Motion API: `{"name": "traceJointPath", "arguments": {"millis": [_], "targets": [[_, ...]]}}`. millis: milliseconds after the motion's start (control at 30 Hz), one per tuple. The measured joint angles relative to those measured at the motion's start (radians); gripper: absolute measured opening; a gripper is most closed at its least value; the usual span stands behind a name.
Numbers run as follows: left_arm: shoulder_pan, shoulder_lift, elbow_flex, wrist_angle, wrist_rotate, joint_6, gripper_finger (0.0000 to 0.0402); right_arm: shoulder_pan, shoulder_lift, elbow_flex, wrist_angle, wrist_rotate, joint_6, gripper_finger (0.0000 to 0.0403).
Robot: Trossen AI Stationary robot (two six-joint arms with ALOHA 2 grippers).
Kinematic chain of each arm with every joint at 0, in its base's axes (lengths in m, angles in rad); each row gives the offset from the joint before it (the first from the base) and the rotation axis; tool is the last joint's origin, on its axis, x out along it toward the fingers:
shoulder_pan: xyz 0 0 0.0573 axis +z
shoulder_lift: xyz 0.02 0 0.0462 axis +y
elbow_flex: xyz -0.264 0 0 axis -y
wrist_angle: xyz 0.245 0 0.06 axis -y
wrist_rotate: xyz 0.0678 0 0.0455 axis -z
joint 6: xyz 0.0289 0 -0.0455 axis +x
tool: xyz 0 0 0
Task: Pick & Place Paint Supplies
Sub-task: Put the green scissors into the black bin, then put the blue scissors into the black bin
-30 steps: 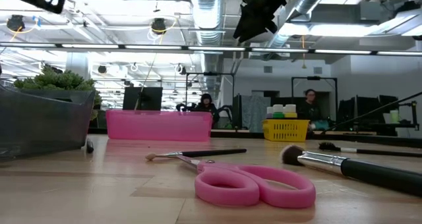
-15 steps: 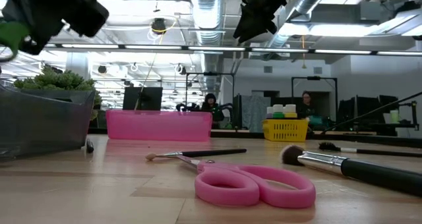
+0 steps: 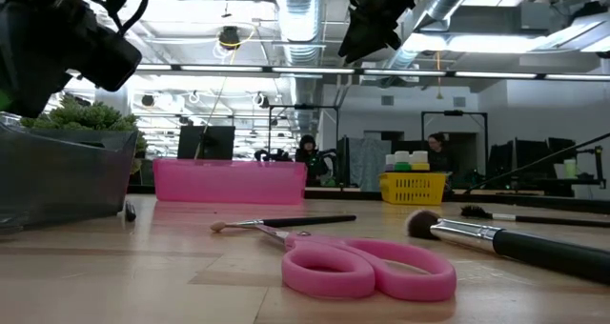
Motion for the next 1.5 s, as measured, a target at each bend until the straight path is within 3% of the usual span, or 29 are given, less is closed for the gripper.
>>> {"name": "traceJointPath", "arguments": {"millis": [533,1100,1500], "targets": [[0.000,0.000,-0.003,0.003,-0.008,0.000,0.0024,0.001,0.000,0.000,0.001,0.000,0.000,0.0143],[0.000,-0.001,-0.003,0.004,-0.007,0.010,0.0102,0.001,0.000,0.000,0.000,0.001,0.000,0.0143],[0.000,-0.035,-0.003,0.010,-0.001,0.037,0.0122,0.001,0.000,0.000,0.000,0.001,0.000,0.0143]]}}
